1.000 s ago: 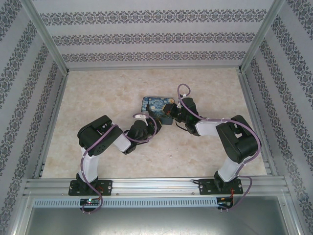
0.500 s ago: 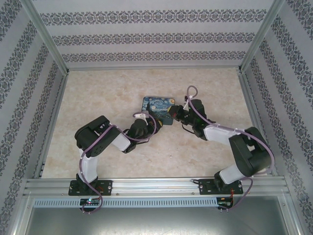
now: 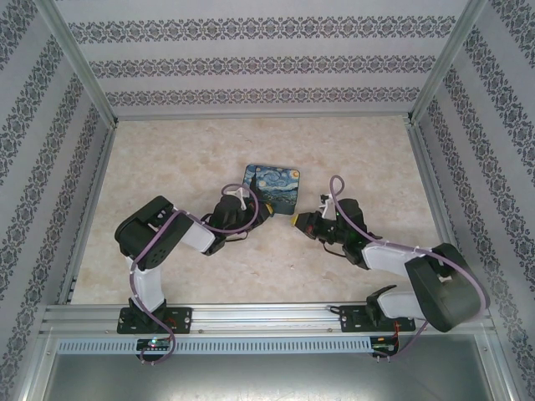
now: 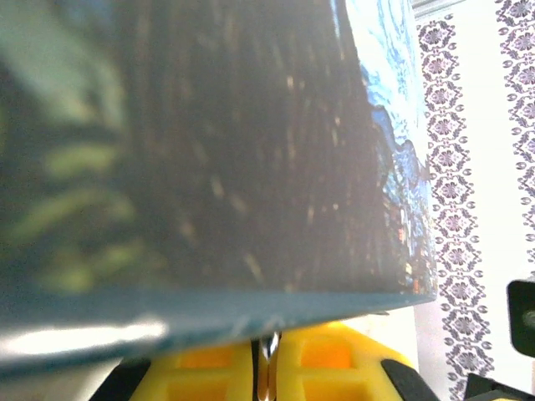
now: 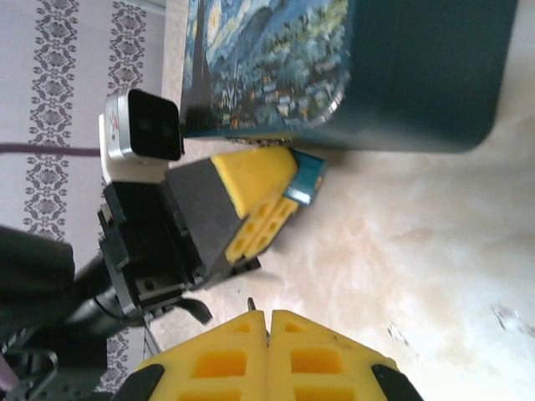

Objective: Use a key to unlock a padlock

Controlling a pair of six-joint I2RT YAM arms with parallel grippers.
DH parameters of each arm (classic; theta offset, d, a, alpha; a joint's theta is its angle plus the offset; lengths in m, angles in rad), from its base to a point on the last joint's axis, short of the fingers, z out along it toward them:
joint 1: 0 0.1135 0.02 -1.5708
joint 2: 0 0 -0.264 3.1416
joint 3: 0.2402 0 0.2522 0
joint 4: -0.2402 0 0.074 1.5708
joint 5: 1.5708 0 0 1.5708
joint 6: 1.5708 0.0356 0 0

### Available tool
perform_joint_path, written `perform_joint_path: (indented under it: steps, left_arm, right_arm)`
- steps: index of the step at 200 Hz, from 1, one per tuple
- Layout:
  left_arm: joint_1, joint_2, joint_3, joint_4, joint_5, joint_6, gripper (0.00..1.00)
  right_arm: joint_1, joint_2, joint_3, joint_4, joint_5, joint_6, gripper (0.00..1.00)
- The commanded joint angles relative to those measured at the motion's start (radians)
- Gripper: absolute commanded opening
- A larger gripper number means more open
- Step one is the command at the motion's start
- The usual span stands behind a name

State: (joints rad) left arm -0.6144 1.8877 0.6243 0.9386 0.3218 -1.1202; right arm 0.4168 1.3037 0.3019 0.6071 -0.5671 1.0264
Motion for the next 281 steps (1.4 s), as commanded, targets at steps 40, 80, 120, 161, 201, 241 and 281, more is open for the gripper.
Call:
perform_joint_path:
  steps: [40, 80, 120, 161, 201, 241, 281]
  left_arm:
    - [0.018, -0.034, 0.009, 0.036, 0.134, -0.135, 0.0]
    - [0.019, 0.02, -0.016, 0.203, 0.139, -0.269, 0.0]
    - [0.018, 0.006, -0.029, 0.215, 0.107, -0.302, 0.0]
    - [0.019, -0.07, -0.023, 0.12, 0.087, -0.26, 0.0]
    - [0.018, -0.09, -0.02, 0.09, 0.092, -0.25, 0.0]
    - [0.018, -0.09, -0.027, 0.102, 0.086, -0.257, 0.0]
    - [0.018, -0.087, -0.025, 0.1, 0.083, -0.251, 0.0]
  right_arm:
    - [0.049, -0.056, -0.083, 0.082, 0.123, 0.092, 0.0]
    - [0.098, -0.021, -0.074, 0.122, 0.197, 0.112, 0.0]
    - [0.129, 0.051, -0.069, 0.229, 0.246, 0.168, 0.0]
    - [0.149, 0.095, -0.064, 0.257, 0.317, 0.207, 0.0]
    - [0.168, 0.147, -0.057, 0.323, 0.364, 0.244, 0.0]
    - [0.19, 0.205, -0.032, 0.374, 0.387, 0.27, 0.0]
    - [0.201, 0.249, -0.017, 0.418, 0.395, 0.293, 0.0]
